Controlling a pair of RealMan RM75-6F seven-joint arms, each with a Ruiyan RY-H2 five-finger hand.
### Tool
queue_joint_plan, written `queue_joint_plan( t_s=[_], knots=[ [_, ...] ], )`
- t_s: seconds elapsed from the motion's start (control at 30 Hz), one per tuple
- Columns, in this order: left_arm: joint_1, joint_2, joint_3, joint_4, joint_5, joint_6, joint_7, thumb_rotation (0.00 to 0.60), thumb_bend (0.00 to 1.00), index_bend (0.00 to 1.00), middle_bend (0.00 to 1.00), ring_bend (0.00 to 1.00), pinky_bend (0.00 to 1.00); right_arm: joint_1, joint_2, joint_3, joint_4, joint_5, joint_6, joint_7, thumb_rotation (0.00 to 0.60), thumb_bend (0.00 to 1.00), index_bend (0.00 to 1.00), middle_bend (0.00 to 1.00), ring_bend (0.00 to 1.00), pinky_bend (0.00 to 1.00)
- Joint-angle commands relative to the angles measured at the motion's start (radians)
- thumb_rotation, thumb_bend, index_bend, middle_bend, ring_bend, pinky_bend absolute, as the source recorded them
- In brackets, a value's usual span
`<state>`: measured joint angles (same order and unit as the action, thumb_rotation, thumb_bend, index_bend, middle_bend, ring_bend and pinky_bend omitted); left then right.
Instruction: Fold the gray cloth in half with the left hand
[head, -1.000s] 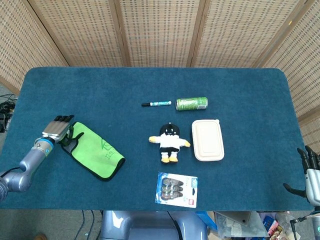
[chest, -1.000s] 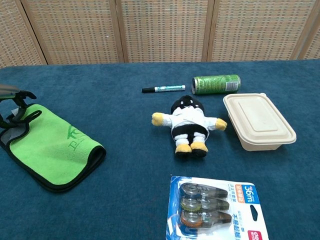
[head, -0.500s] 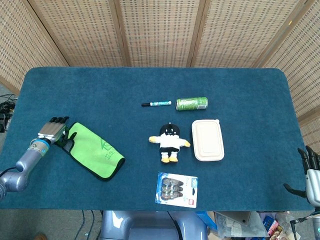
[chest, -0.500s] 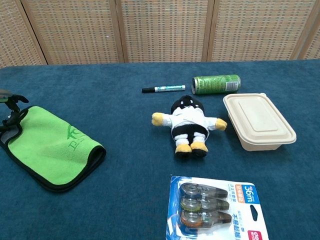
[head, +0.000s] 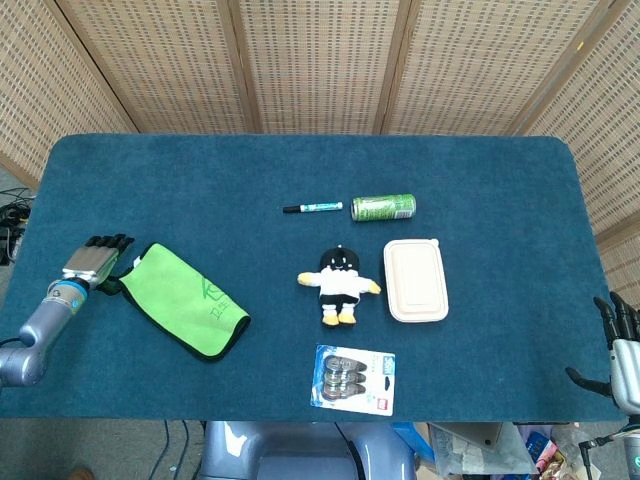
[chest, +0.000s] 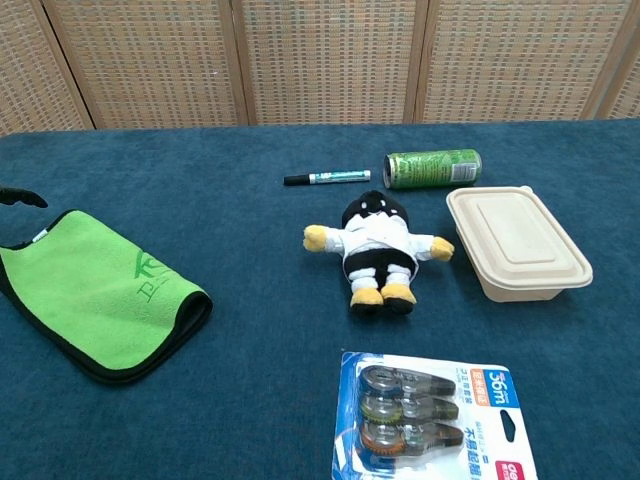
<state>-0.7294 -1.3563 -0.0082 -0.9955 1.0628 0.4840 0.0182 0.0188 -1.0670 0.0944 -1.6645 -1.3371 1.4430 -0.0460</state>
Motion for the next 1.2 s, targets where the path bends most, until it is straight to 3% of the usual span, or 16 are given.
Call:
queue_joint_plan(
  t_s=[0.03,0.2,0.43,0.57,0.67,0.9,1.2],
  knots=[
    [0.007,0.007,-0.004,-0.003,0.007,0.005,-0.012,0.600,0.40,0.00,0.00,0.00,0.00,0.000,0.000,-0.001,-0.001,-0.002,0.001,-0.001,0.600,0.00,0.00,0.00,0.00,0.00],
    [0.030,0.044,-0.016,-0.031,0.028,0.039,-0.046,0.600,0.39,0.00,0.00,0.00,0.00,-0.001,0.003,-0.003,-0.007,-0.009,0.005,0.000,0.600,0.00,0.00,0.00,0.00,0.00],
    [0.101,0.197,-0.027,-0.165,0.054,0.156,-0.078,0.600,0.36,0.00,0.00,0.00,0.00,-0.007,0.012,-0.008,-0.020,-0.029,0.018,0.011,0.600,0.00,0.00,0.00,0.00,0.00],
    [0.193,0.337,-0.042,-0.318,0.085,0.326,-0.122,0.600,0.36,0.00,0.00,0.00,0.00,-0.013,0.023,-0.013,-0.034,-0.052,0.033,0.023,0.600,0.00,0.00,0.00,0.00,0.00],
    [0.238,0.379,-0.047,-0.387,0.116,0.416,-0.140,0.600,0.34,0.00,0.00,0.00,0.00,-0.015,0.026,-0.015,-0.039,-0.060,0.038,0.029,0.600,0.00,0.00,0.00,0.00,0.00],
    [0.334,0.423,-0.034,-0.508,0.202,0.601,-0.150,0.600,0.33,0.00,0.00,0.00,0.00,-0.016,0.031,-0.019,-0.040,-0.071,0.038,0.047,0.600,0.00,0.00,0.00,0.00,0.00],
    [0.471,0.375,-0.027,-0.693,0.209,0.869,0.018,0.600,0.29,0.00,0.00,0.00,0.00,-0.018,0.031,-0.021,-0.026,-0.090,0.046,0.081,0.600,0.00,0.00,0.00,0.00,0.00]
  ],
)
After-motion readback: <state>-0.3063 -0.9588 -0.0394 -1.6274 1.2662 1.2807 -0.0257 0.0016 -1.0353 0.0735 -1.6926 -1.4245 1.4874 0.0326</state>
